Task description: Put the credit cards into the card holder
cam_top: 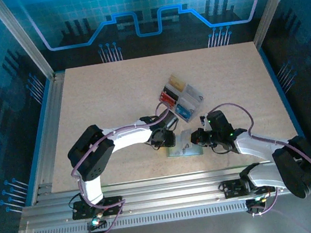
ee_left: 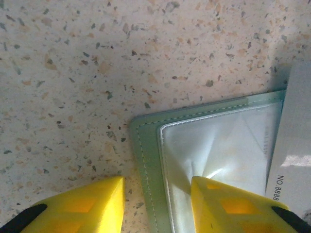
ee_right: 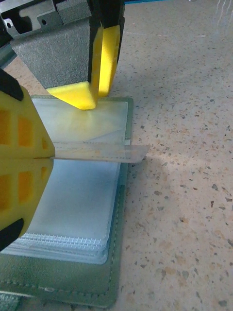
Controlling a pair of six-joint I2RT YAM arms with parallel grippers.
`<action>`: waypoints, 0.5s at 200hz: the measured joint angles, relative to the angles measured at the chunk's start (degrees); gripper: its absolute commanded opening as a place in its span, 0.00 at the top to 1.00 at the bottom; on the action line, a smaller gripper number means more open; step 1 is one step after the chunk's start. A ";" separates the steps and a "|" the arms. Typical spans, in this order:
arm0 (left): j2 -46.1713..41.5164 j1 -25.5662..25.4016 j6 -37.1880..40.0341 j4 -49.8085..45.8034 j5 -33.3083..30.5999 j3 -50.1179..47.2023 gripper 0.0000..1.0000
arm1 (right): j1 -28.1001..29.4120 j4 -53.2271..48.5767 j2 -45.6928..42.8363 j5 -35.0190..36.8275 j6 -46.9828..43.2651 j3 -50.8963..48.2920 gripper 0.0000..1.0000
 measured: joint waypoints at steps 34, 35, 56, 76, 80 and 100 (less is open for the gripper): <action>-0.44 -0.02 -0.35 1.01 -0.35 -0.85 0.63 | 0.00 0.52 1.11 -0.57 0.63 0.02 1.00; -0.44 -0.04 -0.37 1.05 -0.35 -0.92 0.63 | 0.00 0.52 1.16 -0.57 0.63 0.02 1.00; -0.68 -0.07 -0.48 1.62 -0.44 -1.38 0.65 | 0.00 0.72 2.10 -0.76 0.87 0.02 1.00; -0.87 -0.13 -1.01 1.90 -0.63 -1.68 0.67 | 0.02 1.42 2.84 -1.03 1.42 0.02 1.00; -0.92 -0.17 -1.07 1.95 -0.68 -1.73 0.68 | 0.02 1.68 3.02 -1.16 1.53 0.02 1.00; -1.07 -0.31 -1.84 2.51 -1.01 -2.10 0.69 | 0.02 2.36 3.76 -1.16 1.92 0.02 1.00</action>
